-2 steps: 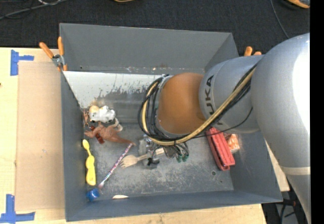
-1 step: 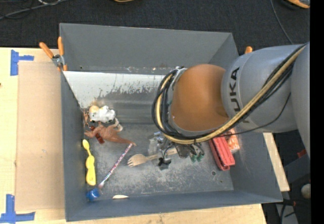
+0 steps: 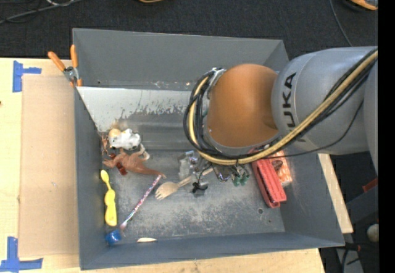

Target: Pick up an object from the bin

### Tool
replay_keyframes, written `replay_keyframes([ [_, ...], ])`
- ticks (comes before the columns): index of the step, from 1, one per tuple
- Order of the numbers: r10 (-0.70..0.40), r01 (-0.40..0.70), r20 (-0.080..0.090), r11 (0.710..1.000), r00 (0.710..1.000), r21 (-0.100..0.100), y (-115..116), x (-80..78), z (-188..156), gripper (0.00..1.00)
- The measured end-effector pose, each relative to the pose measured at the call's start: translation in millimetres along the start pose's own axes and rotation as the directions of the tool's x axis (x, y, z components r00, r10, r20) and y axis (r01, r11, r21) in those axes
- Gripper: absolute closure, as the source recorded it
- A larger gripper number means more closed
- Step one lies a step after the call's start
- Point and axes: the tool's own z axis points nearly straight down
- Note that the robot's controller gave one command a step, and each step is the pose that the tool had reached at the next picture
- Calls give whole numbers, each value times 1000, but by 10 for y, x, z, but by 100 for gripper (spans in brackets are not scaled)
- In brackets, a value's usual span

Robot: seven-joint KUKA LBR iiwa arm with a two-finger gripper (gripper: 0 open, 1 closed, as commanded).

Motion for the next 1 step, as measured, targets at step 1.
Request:
replay_keyframes([
  [1,2,-2,-10,1000,1000,-1,-100,80,-530,100],
])
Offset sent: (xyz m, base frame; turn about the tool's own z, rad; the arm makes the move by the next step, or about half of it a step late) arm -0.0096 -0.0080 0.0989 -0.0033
